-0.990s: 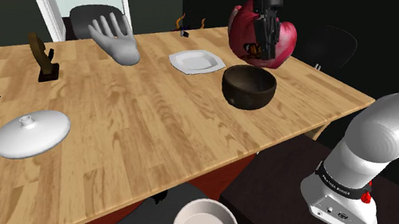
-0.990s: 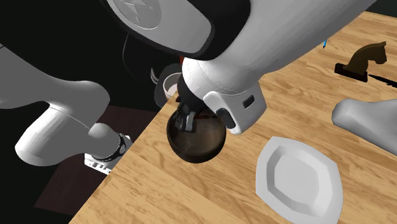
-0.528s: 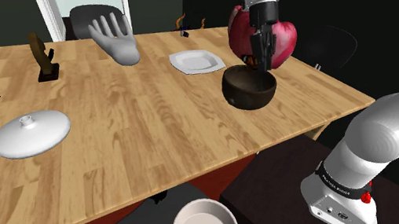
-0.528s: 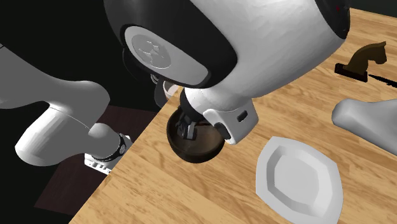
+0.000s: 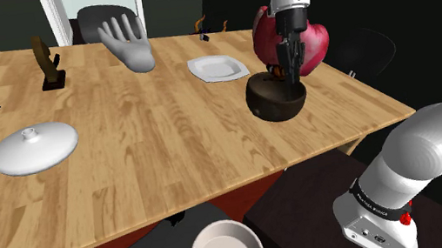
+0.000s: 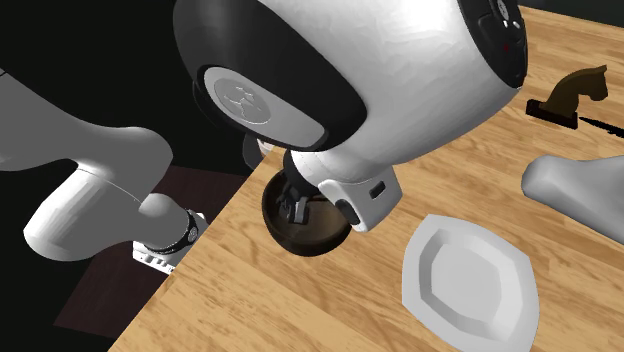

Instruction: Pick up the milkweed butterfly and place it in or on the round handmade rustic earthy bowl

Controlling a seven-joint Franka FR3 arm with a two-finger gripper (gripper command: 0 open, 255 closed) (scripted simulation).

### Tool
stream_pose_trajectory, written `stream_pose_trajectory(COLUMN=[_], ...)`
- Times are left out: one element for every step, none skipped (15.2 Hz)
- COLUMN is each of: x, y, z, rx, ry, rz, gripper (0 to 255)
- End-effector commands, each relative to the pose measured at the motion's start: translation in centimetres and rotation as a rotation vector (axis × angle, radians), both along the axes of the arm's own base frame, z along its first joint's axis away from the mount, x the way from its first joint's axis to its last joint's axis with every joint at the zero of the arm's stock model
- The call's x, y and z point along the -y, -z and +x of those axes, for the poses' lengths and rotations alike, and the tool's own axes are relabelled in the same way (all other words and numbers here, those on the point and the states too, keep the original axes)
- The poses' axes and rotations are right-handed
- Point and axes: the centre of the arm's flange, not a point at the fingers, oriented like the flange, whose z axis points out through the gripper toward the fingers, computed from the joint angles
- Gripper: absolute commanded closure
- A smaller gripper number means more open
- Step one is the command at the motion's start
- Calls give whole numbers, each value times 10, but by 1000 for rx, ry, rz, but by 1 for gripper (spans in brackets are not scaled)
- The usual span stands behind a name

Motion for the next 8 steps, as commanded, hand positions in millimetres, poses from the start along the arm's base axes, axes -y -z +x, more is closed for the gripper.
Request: stream_pose_trajectory(x=[0,0,0,0,0,0,0,2], y=[0,0,0,0,0,0,0,-12], z=[0,0,0,0,0,0,0,5], rx=[0,0,0,0,0,0,0,0], ry=[0,0,0,0,0,0,0,0], rz=[0,0,0,0,0,0,0,0], gripper=[255,0,0,0,0,0,0,0])
